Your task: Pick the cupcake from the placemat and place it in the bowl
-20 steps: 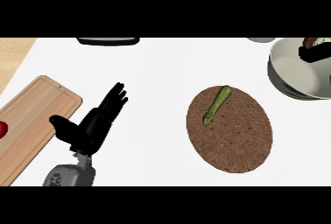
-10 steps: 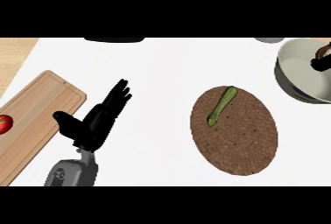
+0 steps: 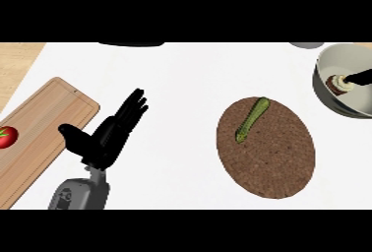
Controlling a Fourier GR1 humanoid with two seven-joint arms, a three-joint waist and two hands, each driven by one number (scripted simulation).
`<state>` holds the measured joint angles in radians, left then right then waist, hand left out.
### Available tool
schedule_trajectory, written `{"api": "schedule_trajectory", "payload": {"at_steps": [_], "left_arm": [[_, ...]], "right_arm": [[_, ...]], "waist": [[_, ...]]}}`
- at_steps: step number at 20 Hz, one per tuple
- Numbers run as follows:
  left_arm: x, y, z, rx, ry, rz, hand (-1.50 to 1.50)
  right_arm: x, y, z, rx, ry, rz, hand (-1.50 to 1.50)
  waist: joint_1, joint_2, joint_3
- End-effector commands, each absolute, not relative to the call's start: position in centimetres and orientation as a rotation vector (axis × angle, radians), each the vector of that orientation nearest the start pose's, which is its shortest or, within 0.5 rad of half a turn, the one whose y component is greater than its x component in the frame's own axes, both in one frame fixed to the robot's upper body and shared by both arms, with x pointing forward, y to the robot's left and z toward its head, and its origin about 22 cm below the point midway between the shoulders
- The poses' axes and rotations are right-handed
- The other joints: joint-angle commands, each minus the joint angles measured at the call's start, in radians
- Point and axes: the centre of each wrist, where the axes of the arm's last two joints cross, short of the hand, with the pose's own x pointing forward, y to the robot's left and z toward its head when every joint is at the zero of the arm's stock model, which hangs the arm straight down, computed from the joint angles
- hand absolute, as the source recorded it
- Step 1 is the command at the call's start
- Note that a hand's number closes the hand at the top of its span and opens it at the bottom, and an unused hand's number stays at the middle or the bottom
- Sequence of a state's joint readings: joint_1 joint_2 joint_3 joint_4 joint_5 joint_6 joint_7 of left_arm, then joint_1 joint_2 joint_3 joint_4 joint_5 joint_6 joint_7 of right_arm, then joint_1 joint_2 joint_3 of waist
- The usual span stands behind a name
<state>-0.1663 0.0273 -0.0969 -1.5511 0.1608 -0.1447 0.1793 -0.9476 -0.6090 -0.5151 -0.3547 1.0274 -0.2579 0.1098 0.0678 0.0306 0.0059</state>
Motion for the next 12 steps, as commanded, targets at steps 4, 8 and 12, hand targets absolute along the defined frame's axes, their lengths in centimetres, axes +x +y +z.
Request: {"api": "schedule_trajectory", "payload": {"at_steps": [4,8,12], "left_arm": [[27.3,20.0,2.9,-0.283,-1.499,-0.143,0.00],[26.9,20.5,2.9,-0.285,-1.486,-0.132,0.00],[26.5,21.7,2.3,-0.235,-1.463,-0.100,0.00]], "right_arm": [[41.1,-42.2,14.4,-1.165,-1.497,-0.122,-1.50],[40.1,-42.8,12.9,-1.032,-1.714,-0.197,-1.50],[38.3,-43.4,11.0,-0.939,-1.872,-0.205,-1.50]], "waist": [[-0.042,-0.020,0.002],[-0.059,-0.029,-0.002],[-0.103,-0.047,-0.006]]}}
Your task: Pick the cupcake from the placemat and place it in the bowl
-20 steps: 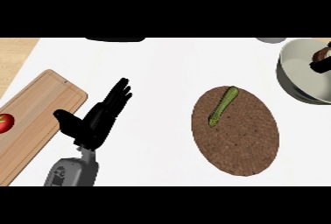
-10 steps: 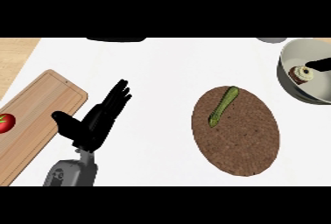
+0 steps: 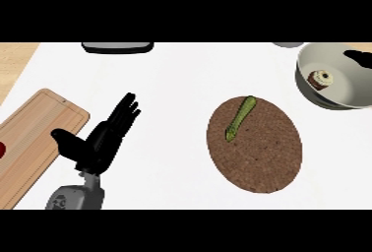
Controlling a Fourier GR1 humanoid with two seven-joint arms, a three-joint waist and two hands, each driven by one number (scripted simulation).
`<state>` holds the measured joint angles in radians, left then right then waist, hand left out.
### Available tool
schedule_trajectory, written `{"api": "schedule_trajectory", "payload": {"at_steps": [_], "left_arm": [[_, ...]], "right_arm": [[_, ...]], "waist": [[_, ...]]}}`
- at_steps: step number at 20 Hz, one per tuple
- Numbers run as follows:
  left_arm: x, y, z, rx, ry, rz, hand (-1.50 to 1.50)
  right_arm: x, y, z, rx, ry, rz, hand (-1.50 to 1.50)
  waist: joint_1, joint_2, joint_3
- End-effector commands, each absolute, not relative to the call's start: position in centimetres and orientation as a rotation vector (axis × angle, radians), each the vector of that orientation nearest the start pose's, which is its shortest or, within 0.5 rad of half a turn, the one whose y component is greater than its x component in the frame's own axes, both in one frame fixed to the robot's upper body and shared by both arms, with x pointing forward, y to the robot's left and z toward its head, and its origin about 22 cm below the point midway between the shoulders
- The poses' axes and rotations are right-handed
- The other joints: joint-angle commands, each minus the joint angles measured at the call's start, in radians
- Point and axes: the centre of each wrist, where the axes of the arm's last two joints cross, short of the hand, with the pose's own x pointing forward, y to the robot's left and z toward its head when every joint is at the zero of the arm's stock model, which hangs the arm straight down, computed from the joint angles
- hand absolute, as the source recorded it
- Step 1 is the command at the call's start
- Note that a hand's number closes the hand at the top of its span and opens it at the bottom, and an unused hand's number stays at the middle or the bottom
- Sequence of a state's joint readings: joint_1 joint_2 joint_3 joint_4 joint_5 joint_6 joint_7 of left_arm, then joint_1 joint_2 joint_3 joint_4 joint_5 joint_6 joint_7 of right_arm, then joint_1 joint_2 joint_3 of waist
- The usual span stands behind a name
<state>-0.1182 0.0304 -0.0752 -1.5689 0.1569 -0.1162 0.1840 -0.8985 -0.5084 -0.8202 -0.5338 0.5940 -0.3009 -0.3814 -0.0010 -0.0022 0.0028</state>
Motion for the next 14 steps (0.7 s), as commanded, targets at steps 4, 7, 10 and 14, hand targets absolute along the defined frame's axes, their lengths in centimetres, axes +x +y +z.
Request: {"api": "schedule_trajectory", "payload": {"at_steps": [4,7,10,14], "left_arm": [[26.7,21.9,2.0,-0.202,-1.460,-0.071,0.00],[25.7,22.7,2.1,-0.224,-1.451,-0.085,0.00],[25.0,22.0,0.4,-0.177,-1.436,-0.050,0.00],[24.9,22.2,1.1,-0.171,-1.445,-0.024,0.00]], "right_arm": [[36.5,-42.9,9.7,-0.831,-1.954,-0.236,-1.50],[35.0,-41.0,8.3,-0.831,-2.001,-0.202,-1.50],[31.5,-40.3,4.1,-0.775,-2.011,-0.184,-1.50],[25.8,-40.3,1.1,-0.787,-2.000,-0.103,1.50]], "waist": [[-0.068,-0.023,-0.005],[-0.070,-0.030,-0.007],[-0.103,-0.035,-0.008],[-0.124,-0.038,-0.009]]}}
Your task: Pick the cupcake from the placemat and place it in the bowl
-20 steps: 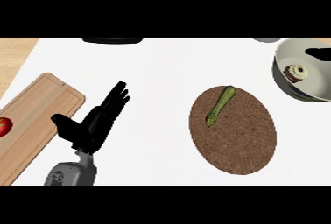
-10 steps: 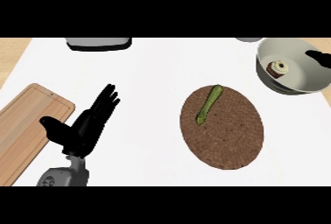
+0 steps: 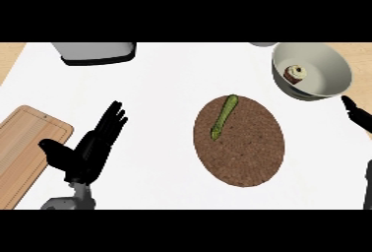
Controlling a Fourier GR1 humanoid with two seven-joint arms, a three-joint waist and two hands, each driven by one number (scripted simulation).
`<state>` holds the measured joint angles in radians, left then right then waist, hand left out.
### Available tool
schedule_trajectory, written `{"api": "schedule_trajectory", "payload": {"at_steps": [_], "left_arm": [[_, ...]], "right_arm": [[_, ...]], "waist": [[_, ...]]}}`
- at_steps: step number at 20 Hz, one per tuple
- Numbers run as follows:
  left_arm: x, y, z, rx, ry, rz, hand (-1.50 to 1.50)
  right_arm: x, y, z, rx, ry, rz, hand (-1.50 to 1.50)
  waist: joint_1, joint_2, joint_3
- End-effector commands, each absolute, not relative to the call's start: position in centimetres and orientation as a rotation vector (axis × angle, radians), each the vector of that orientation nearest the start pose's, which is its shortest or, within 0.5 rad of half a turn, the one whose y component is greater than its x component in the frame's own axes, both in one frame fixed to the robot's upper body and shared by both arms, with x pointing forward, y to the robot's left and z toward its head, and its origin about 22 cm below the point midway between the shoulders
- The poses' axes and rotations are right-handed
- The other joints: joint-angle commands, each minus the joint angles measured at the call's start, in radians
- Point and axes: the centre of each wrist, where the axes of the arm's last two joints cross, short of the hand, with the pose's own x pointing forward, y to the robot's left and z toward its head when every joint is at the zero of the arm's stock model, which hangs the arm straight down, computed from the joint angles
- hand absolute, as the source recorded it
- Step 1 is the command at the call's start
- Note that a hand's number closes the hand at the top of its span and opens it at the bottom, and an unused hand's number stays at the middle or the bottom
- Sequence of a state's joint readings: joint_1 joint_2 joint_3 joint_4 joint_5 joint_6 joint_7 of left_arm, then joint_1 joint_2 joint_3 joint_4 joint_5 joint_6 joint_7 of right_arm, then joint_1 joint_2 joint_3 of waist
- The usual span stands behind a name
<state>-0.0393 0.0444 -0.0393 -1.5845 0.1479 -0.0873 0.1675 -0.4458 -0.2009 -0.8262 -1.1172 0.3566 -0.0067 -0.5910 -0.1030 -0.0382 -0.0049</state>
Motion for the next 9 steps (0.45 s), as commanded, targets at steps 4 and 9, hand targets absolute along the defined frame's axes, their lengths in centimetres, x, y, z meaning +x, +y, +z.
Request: {"api": "schedule_trajectory", "payload": {"at_steps": [4,9], "left_arm": [[24.6,22.8,1.2,-0.165,-1.456,-0.020,0.00],[25.1,22.7,1.5,-0.174,-1.465,-0.042,0.00]], "right_arm": [[18.5,-39.5,-3.4,-0.744,-1.939,-0.119,1.50],[10.2,-39.0,-6.9,-0.646,-1.830,-0.027,1.50]], "waist": [[-0.034,-0.002,0.000],[-0.014,0.015,0.003]]}}
